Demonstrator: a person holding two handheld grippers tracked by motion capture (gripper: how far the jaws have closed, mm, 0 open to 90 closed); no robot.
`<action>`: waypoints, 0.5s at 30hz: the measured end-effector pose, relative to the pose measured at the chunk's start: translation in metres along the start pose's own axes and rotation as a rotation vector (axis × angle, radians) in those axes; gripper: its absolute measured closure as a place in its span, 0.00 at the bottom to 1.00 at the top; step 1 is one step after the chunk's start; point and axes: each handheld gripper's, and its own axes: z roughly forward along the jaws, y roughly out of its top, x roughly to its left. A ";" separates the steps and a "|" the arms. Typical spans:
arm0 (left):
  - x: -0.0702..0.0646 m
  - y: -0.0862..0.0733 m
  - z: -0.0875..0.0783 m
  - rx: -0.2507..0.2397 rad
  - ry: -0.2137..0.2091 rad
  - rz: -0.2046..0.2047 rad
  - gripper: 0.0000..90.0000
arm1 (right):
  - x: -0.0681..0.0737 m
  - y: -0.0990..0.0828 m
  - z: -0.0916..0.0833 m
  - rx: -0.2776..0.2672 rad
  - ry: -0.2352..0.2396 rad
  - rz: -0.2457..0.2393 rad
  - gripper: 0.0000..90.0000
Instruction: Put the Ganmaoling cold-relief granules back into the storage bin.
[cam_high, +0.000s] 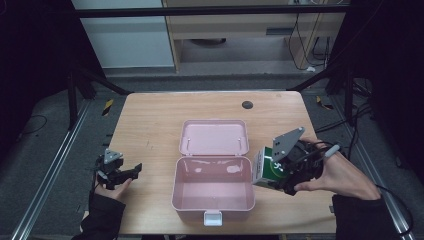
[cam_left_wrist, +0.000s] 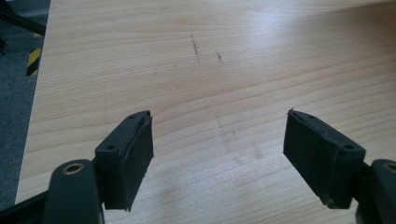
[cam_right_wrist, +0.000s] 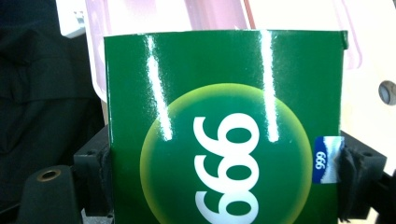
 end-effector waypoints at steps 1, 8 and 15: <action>0.000 0.000 0.000 0.000 0.000 0.000 0.26 | 0.000 0.003 0.000 0.000 0.004 -0.003 0.18; 0.000 0.000 0.000 -0.002 0.002 -0.001 0.26 | 0.000 0.017 0.003 -0.010 0.014 -0.021 0.18; 0.001 0.000 -0.001 -0.003 0.002 -0.002 0.26 | 0.000 0.033 0.009 -0.028 0.029 -0.050 0.18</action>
